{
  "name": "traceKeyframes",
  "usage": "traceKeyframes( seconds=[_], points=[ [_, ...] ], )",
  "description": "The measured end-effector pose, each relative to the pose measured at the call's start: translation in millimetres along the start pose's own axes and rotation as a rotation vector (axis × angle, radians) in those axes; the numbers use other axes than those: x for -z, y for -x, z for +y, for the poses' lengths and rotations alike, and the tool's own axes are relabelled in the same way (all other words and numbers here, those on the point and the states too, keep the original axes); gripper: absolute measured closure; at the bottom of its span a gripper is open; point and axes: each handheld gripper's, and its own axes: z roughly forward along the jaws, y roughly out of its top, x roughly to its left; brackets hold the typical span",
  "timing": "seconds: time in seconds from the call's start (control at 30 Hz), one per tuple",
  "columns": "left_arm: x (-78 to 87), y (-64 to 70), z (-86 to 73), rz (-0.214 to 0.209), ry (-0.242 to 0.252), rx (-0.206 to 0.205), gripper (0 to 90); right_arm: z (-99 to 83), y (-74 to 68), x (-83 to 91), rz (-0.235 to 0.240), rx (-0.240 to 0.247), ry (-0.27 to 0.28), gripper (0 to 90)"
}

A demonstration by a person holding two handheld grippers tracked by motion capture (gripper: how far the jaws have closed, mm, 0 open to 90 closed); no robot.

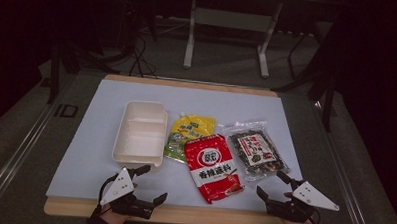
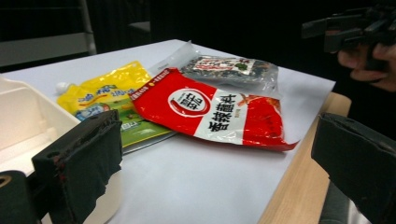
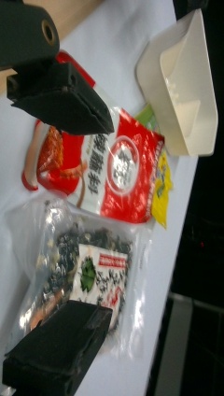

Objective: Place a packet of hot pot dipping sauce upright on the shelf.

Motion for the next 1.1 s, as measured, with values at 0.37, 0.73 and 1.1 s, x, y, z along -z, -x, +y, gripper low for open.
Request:
traceKeyframes(
  seconds=[0.37,0.73,1.1],
  points=[
    [-1.6,6.6,4.1,-0.01,-0.009,-0.024,3.6,14.0,-0.1,0.7,0.055,-0.026,-0.073,29.4],
    [-5.1,12.5,5.4,-0.026,-0.012,-0.044,3.2,56.9,-11.5,-21.2,0.048,0.053,-0.148,34.5],
    [-6.1,12.3,4.9,-0.019,-0.013,-0.042,3.2,91.1,-16.6,-65.5,0.045,0.132,-0.188,37.0]
  ],
)
